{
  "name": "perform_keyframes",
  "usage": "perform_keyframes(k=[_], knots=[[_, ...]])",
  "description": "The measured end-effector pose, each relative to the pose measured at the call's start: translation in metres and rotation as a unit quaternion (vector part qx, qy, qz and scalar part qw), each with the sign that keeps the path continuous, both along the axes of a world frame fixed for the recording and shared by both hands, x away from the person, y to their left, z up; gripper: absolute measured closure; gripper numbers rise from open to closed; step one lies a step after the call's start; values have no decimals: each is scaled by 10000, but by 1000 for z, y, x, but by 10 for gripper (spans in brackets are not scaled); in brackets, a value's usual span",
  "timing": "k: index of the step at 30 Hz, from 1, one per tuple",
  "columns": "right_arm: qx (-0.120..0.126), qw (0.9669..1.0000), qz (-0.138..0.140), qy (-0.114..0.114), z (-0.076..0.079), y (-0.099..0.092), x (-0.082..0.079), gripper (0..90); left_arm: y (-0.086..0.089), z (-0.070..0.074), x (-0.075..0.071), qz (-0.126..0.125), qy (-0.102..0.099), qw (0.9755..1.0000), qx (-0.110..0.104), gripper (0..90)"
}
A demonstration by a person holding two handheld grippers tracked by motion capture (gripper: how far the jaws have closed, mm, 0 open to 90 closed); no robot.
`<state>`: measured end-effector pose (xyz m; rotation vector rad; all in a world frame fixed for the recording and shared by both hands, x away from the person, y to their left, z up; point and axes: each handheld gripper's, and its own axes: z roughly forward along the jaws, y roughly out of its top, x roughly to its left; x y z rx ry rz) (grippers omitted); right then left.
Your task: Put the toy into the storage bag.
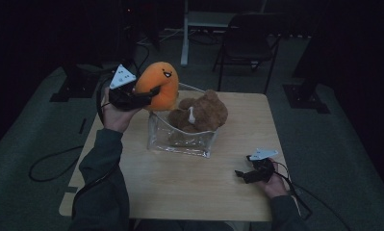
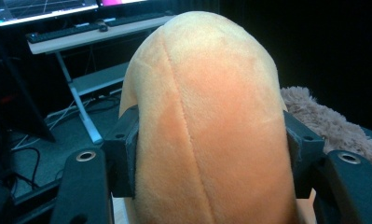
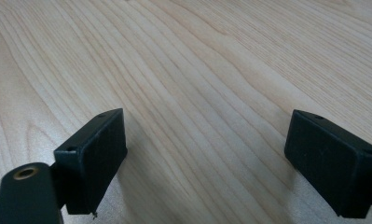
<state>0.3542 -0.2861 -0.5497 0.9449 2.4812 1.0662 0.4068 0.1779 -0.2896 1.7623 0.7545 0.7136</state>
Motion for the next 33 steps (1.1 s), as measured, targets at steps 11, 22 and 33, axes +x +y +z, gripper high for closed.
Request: perform_keyframes(k=[11,22,33], knots=[[0,10000,1,0,0,0,0,121,-8,-7,5,-65,77,9999,-1,373],[-1,10000,4,0,0,0,0,121,-15,-17,12,-107,198,9997,-4,373],[-3,10000,4,-4,0,0,0,121,-24,-25,16,-182,272,9994,67,373]])
